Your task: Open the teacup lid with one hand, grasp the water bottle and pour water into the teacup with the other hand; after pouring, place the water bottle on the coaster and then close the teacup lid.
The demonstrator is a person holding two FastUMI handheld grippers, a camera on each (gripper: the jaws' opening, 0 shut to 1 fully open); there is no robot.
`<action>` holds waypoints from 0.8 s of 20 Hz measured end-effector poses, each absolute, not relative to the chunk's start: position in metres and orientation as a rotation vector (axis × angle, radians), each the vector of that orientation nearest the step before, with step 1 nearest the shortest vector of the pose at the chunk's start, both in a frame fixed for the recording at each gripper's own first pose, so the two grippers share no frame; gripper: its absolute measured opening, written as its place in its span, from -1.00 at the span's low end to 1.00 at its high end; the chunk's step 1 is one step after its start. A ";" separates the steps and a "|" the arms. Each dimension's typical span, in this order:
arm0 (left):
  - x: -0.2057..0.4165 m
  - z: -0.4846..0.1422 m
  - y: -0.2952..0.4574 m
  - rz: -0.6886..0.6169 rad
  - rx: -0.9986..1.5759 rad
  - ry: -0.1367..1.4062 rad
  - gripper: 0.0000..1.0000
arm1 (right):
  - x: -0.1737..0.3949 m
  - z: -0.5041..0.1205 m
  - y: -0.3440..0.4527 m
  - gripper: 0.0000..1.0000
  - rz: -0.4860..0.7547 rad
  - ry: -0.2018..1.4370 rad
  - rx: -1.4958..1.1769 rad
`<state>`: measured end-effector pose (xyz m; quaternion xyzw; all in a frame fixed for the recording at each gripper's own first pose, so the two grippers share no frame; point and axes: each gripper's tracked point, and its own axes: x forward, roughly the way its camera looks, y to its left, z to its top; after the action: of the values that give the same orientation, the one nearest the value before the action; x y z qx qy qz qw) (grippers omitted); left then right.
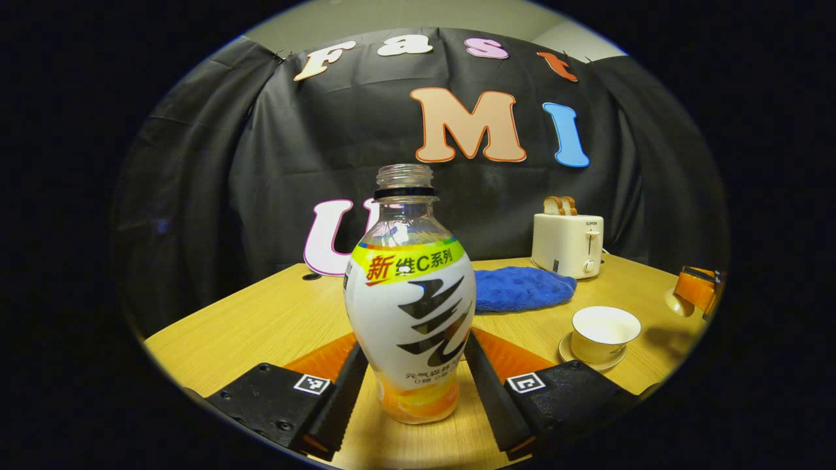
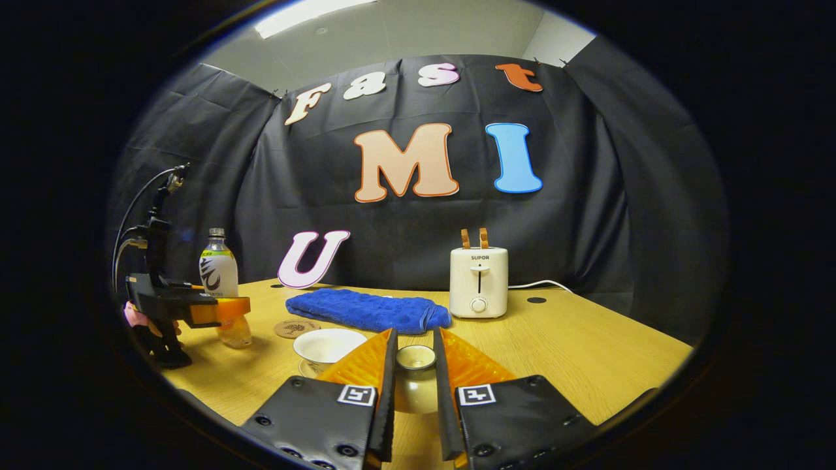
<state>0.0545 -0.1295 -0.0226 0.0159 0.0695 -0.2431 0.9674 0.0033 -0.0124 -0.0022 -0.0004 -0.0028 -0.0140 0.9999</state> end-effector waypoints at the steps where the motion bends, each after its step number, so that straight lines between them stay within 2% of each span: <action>1: 0.055 -0.023 -0.130 -0.490 0.036 0.146 0.62 | 0.003 -0.002 -0.013 -0.40 -0.028 -0.006 -0.001; 4: 0.058 -0.028 -0.133 -0.501 0.050 0.168 0.52 | 0.003 -0.003 -0.012 -0.40 -0.022 -0.005 -0.001; 6: 0.058 -0.029 -0.132 -0.503 0.053 0.172 0.31 | 0.001 -0.002 -0.012 -0.37 -0.021 -0.005 -0.001; 10: 0.057 -0.029 -0.131 -0.499 0.054 0.172 0.10 | 0.001 -0.002 -0.017 -0.38 -0.029 -0.006 -0.001; 15: 0.052 -0.019 -0.128 -0.444 0.206 0.117 0.02 | -0.001 -0.001 -0.027 -0.40 -0.044 -0.005 0.000; 16: 0.050 -0.012 -0.128 -0.427 0.260 0.090 0.02 | -0.002 -0.001 -0.030 -0.34 -0.049 -0.005 -0.001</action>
<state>0.0496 -0.1283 -0.0118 0.1286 0.0447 -0.2113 0.9679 -0.0024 -0.0296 -0.0009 -0.0004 -0.0027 -0.0246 0.9997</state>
